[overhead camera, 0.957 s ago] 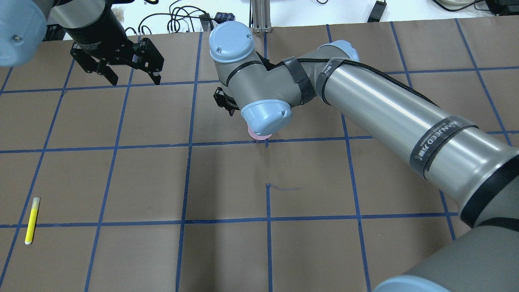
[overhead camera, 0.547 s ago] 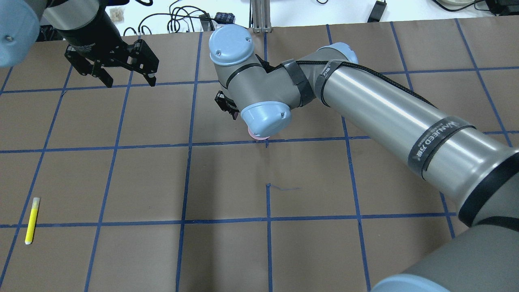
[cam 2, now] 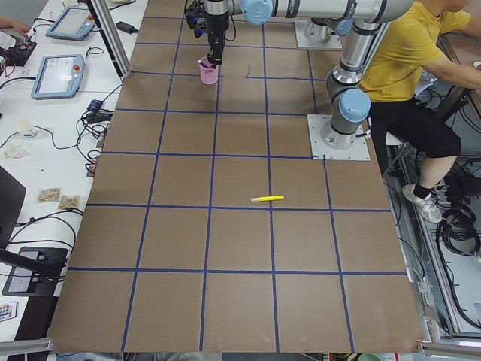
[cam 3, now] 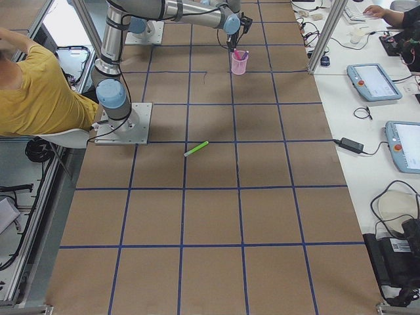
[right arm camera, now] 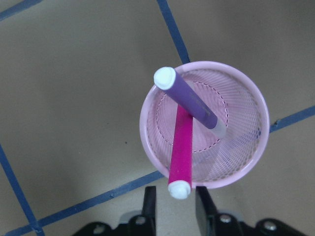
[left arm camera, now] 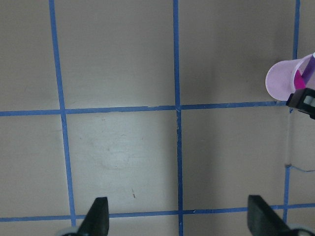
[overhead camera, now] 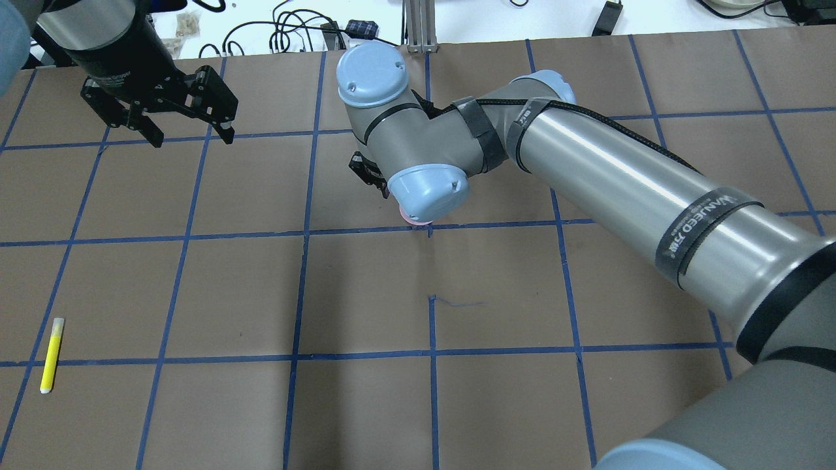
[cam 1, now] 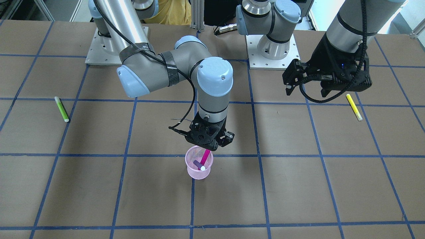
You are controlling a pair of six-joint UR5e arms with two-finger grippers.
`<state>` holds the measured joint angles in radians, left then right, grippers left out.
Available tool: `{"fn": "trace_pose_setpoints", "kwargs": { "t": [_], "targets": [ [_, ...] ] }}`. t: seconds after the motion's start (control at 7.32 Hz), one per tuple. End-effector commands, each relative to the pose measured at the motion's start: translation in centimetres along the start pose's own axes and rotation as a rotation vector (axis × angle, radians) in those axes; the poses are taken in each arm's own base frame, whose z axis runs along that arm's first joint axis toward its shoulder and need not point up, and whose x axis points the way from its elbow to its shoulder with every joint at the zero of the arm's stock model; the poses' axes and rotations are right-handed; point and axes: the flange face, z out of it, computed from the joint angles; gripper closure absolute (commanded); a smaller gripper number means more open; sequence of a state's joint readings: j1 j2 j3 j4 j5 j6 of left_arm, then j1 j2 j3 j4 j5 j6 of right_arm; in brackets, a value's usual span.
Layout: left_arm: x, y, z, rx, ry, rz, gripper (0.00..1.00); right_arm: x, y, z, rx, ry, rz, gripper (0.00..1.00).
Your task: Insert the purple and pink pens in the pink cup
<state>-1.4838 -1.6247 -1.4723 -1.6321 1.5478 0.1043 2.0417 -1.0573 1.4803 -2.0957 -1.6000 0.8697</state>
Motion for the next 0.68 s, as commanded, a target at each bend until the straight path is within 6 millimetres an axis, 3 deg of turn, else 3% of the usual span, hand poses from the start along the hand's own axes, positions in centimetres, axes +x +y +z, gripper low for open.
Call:
{"fn": "trace_pose_setpoints", "kwargs": {
  "t": [0.0, 0.27, 0.41, 0.55],
  "targets": [
    [-0.8, 0.1, -0.6, 0.006, 0.001, -0.014, 0.00, 0.0, 0.0, -0.1, 0.001, 0.001, -0.003, 0.74],
    [-0.9, 0.2, -0.3, 0.000, 0.002, -0.016, 0.00, 0.3, 0.0, 0.1, 0.003, 0.031, -0.010, 0.73],
    [-0.9, 0.1, -0.3, 0.000, 0.002, -0.014, 0.00, 0.3, -0.4, -0.7, 0.008, 0.026, -0.026, 0.52],
    [-0.9, 0.1, -0.3, 0.002, 0.002, -0.014, 0.00, 0.5, -0.7, -1.4, 0.018, 0.020, -0.035, 0.01]
  ]
}}
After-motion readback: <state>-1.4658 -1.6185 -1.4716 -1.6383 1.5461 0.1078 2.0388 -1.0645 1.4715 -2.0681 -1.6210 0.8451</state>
